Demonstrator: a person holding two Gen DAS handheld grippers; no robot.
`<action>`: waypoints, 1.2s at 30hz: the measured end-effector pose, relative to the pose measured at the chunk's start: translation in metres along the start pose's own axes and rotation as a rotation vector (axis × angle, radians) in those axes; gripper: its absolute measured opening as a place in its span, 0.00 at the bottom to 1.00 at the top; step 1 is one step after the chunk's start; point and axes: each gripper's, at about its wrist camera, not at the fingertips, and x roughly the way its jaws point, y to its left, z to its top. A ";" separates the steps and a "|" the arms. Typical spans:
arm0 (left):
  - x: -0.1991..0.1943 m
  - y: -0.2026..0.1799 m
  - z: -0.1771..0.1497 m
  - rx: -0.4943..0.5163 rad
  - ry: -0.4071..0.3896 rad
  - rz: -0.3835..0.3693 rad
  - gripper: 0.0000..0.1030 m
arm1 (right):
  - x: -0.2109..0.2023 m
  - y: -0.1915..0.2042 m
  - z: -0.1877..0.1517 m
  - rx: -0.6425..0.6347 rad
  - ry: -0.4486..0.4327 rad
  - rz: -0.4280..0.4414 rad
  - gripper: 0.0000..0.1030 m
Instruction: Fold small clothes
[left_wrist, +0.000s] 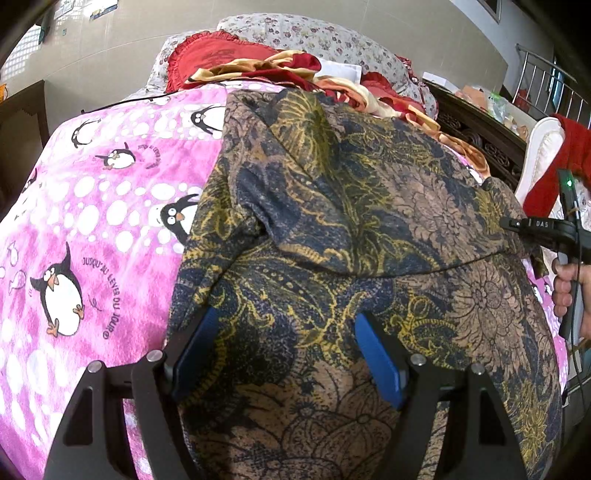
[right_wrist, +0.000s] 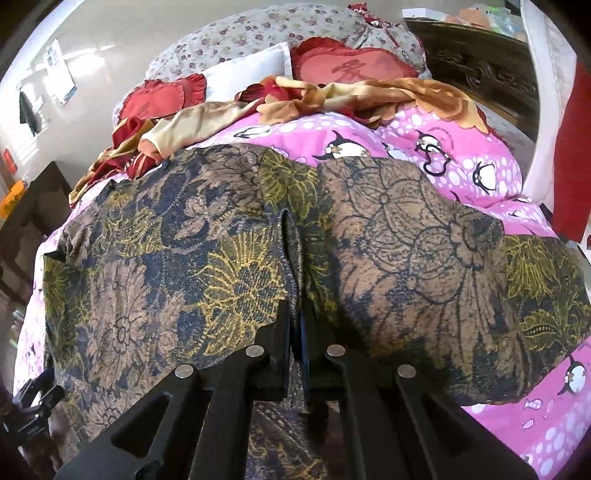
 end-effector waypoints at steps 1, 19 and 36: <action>0.000 0.000 0.000 0.000 0.000 0.000 0.77 | 0.001 -0.001 -0.001 0.004 0.002 0.008 0.00; 0.001 -0.002 0.001 0.008 0.004 -0.004 0.80 | -0.025 0.027 0.021 -0.101 -0.070 0.089 0.00; -0.027 -0.008 0.024 0.002 -0.097 -0.003 0.81 | -0.009 0.048 0.009 -0.074 -0.010 0.005 0.00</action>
